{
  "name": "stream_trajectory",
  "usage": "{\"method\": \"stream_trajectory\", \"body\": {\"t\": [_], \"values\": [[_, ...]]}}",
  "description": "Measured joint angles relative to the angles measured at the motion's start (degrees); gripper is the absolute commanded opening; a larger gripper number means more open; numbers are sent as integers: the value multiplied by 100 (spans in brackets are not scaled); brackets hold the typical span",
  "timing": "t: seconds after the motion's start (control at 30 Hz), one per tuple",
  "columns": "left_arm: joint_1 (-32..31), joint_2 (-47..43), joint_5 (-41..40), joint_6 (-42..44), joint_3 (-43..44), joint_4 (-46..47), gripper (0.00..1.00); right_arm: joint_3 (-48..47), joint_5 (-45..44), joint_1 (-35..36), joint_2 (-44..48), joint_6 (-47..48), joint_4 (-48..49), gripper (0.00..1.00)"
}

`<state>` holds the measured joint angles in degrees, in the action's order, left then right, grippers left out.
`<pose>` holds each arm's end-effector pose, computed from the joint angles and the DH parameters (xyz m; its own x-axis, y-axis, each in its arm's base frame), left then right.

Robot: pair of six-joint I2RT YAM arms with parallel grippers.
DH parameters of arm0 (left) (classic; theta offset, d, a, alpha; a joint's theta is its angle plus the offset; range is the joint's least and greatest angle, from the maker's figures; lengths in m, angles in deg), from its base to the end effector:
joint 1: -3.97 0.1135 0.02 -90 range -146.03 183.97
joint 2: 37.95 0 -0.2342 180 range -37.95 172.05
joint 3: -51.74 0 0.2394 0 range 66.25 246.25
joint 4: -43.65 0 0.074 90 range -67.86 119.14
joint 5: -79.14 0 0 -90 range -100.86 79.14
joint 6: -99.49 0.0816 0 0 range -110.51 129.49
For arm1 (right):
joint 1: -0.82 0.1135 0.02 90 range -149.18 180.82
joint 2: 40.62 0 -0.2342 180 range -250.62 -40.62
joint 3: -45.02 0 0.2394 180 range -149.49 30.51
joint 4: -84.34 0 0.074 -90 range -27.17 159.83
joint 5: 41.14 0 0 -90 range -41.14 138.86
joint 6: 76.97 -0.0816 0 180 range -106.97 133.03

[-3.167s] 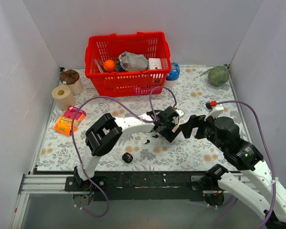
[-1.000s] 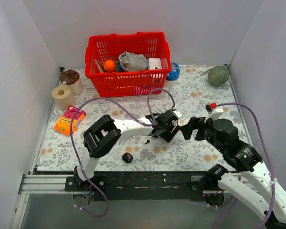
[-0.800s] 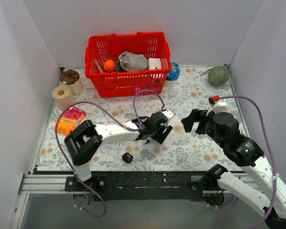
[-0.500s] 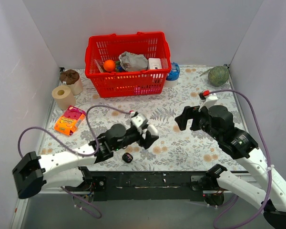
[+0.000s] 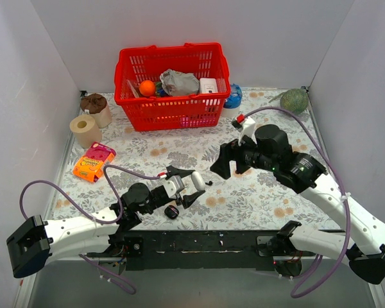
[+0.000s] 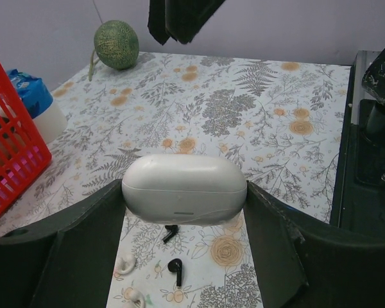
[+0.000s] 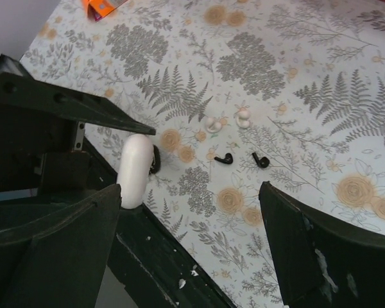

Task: Insert the wireless bluetooth earbuds into the charging case
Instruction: Open the charging case.

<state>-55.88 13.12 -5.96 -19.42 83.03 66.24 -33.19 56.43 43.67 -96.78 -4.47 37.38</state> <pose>0.1212 -0.2225 0.2223 -0.4157 -0.2434 -0.8764 0.8036 0.3530 -0.4792 0.1774 0.1792 0.3327 -0.5236 -0.0791 -0.8483 -0.6336 0.7018 0.3257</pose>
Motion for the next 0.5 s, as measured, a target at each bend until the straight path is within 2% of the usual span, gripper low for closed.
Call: {"method": "stream_trajectory", "body": {"t": [0.27, 0.5], "values": [[0, 116, -267, 227, 120, 13, 0, -74, 4, 885, -505, -177, 105, 94], [0, 140, -437, 240, 197, -4, 0, -22, -195, 1051, -811, -354, 225, 89]]}}
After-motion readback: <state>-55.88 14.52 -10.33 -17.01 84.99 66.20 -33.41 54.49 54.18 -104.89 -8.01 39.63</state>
